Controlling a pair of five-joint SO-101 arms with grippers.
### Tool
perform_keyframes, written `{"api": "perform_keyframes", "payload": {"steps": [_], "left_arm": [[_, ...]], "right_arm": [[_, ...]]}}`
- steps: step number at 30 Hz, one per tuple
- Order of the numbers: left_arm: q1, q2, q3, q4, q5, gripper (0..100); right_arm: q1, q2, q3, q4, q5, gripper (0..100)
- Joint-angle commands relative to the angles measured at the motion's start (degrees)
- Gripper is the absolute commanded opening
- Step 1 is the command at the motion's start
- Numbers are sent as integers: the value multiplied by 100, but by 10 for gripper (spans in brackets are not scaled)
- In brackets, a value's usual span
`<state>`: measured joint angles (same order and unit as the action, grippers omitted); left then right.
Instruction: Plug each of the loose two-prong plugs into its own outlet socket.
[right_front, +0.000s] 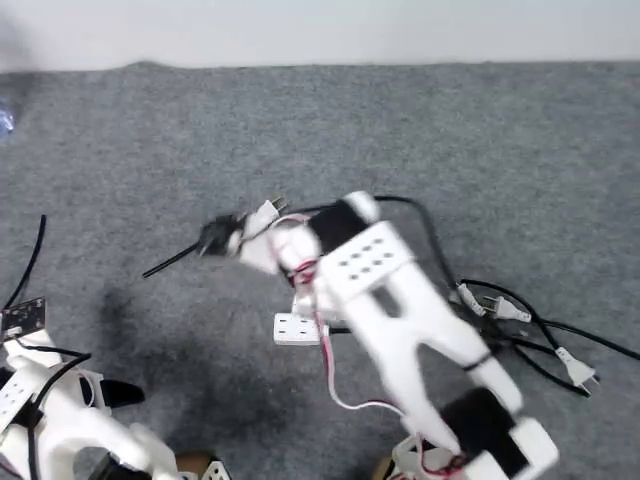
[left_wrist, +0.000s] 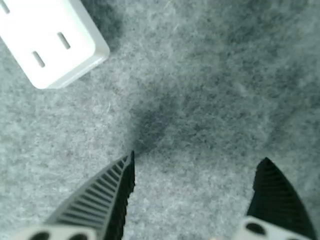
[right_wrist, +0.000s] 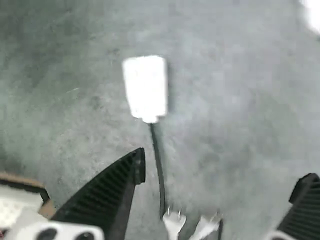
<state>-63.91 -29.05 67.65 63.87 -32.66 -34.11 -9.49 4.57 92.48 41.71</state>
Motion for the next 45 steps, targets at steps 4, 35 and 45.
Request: {"api": "perform_keyframes", "payload": {"steps": [4, 35, 45], "left_arm": [[1081, -35, -110, -62, -9, 357], [5741, 2760, -5516, -308, 255, 356], [5899, 5538, -7503, -35, -1160, 356]], "right_arm": [[1763, -523, -202, 101, -1292, 441], [3591, -1121, 5398, -5429, -2391, 441], [3591, -1007, 5345, -5499, -2391, 441]]}}
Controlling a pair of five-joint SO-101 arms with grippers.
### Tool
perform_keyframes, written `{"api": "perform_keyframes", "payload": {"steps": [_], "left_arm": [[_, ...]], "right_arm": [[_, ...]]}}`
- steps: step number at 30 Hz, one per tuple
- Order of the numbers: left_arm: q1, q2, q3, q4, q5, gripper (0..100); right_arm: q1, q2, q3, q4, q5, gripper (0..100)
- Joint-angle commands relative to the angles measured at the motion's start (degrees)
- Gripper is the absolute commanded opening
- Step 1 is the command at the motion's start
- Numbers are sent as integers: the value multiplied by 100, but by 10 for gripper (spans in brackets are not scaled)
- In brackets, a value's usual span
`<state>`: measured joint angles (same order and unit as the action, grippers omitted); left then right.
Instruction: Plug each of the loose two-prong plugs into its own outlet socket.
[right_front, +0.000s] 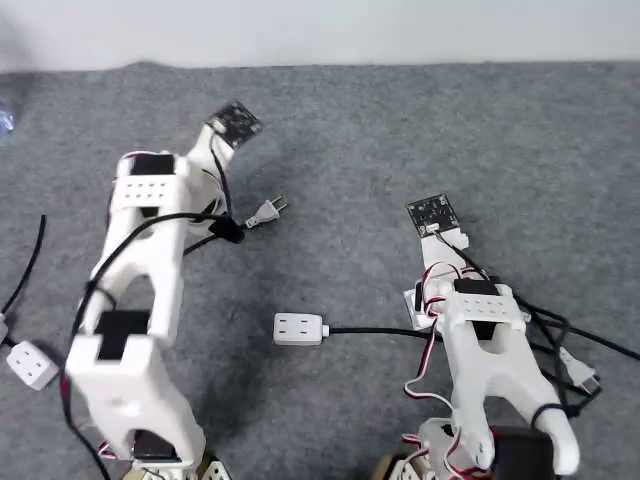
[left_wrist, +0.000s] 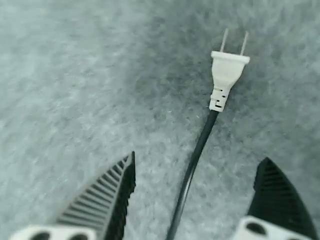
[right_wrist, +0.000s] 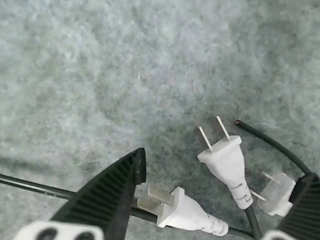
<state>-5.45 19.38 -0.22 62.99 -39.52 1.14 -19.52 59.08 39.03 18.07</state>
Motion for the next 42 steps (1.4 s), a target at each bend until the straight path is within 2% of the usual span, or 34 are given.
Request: {"api": "perform_keyframes", "payload": {"steps": [1, 8, 14, 16, 22, 29, 31, 34, 38, 42], "left_arm": [[53, 870, -840, 97, -571, 356], [158, 1600, -1613, 615, -967, 356], [105, 1837, -1640, 730, -1222, 344], [141, 1969, -1648, 844, -1433, 288], [123, 2040, -1692, 809, -1776, 24], [97, 2022, -1692, 862, -1829, 25], [123, 2013, -1763, 1152, -2075, 22], [123, 2022, -2220, 2040, -2453, 12], [62, 2084, -2967, 2892, -2497, 12], [44, 1996, -3143, 3349, -2514, 12]], "right_arm": [[66, -4, -88, -224, -18, 441], [40, -4, -88, -268, -18, 441], [31, 4, -79, -356, -18, 441], [22, 4, -79, -365, -18, 441], [22, 4, -70, -347, -18, 441], [22, 4, -70, -338, -18, 441], [22, 4, -70, -338, -18, 441], [22, 4, -70, -347, -18, 441], [22, 4, -70, -347, -18, 441], [22, 4, -70, -347, -18, 441]]}}
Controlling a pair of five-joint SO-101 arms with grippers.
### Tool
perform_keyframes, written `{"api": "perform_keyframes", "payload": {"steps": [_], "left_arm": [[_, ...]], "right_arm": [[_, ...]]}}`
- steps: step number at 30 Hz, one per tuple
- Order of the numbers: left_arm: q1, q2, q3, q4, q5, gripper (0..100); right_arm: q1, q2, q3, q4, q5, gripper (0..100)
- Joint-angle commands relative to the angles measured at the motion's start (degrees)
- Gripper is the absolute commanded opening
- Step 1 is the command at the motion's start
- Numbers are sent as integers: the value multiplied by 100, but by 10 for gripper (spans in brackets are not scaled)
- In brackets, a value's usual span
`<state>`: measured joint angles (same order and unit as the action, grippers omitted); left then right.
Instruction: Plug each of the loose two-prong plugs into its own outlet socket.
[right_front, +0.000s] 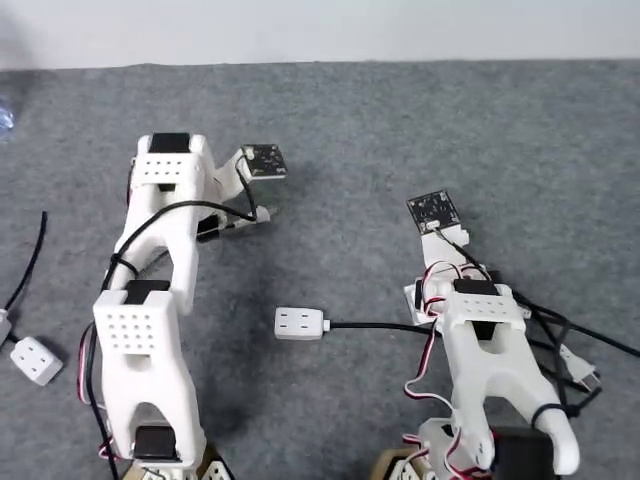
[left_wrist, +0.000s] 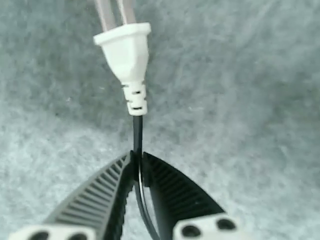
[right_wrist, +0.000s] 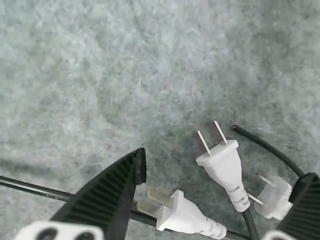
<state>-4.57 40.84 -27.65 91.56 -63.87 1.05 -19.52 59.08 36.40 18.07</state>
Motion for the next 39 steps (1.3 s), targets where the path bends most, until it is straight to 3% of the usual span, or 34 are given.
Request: {"api": "perform_keyframes", "payload": {"steps": [1, 6, 15, 23, 29, 33, 37, 39], "left_arm": [[0, -211, -523, 703, -79, 12], [360, -941, -497, 914, -26, 12], [1899, -3059, 1411, 897, 53, 12], [3376, -4088, 2185, 888, 958, 12], [4765, -4141, 2826, 791, 1697, 13], [5204, -4141, 3345, 422, 2251, 18], [5240, -4220, 3257, 360, 2769, 160], [5240, -4352, 2914, 712, 2822, 252]], "right_arm": [[31, 4, -70, -84, -18, 441], [57, 4, -70, -101, -18, 441], [233, -22, -70, -92, -62, 441], [699, -66, -123, -189, -387, 441], [1086, -66, -193, -198, -396, 441], [1437, -66, -281, -189, -633, 441], [1780, -66, -334, -180, -835, 441], [1789, -66, -334, -171, -844, 442]]}}
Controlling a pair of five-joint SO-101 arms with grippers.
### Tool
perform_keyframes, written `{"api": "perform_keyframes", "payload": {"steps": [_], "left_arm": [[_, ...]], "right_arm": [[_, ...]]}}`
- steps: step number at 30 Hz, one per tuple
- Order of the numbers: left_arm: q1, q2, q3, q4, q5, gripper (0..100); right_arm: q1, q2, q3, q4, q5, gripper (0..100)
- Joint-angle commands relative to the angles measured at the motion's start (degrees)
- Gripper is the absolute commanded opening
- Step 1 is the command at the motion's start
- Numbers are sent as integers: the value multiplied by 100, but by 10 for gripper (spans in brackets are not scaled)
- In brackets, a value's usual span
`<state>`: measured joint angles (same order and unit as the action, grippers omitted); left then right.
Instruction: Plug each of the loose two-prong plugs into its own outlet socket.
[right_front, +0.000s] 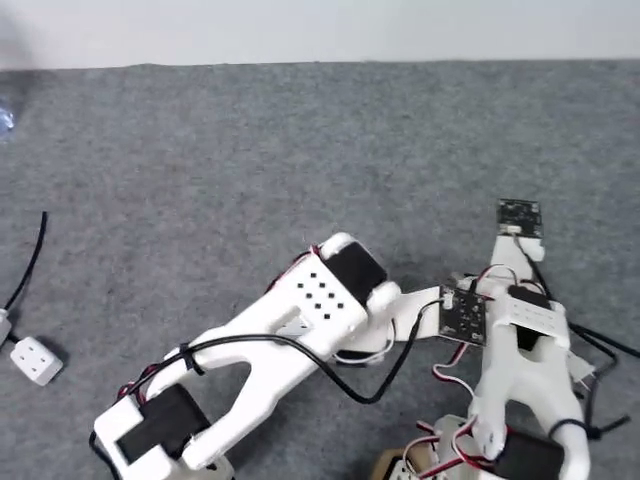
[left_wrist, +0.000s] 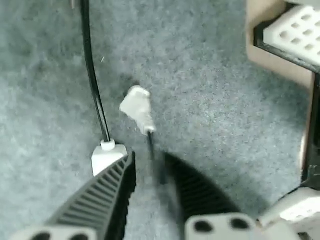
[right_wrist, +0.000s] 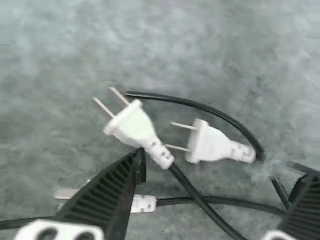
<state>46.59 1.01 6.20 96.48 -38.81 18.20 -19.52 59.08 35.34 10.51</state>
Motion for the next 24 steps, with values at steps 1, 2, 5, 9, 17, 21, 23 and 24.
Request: {"api": "perform_keyframes", "payload": {"steps": [1, 2, 5, 9, 17, 21, 23, 24], "left_arm": [[123, -475, -708, 422, 316, 288], [105, -642, -919, 448, 360, 318], [-343, -1635, -1200, 431, 378, 357], [-1336, -3182, -1543, 422, 387, 357], [-4721, -5662, -321, 360, 343, 357], [-5231, -6866, 1349, -97, 220, 357], [-5354, -7490, 2352, -343, 193, 357], [-5424, -7824, 2826, -466, 193, 357]], "right_arm": [[66, -66, -334, -66, -79, 442], [66, -66, -334, -66, -79, 442], [66, -66, -334, -75, -88, 442], [-48, -31, -316, -92, -79, 443], [-971, -4, -290, -22, -123, 442], [-1666, -84, -642, 620, -18, 441], [-2000, -101, -1143, 1490, 396, 441], [-2176, -110, -1459, 1965, 633, 441]]}}
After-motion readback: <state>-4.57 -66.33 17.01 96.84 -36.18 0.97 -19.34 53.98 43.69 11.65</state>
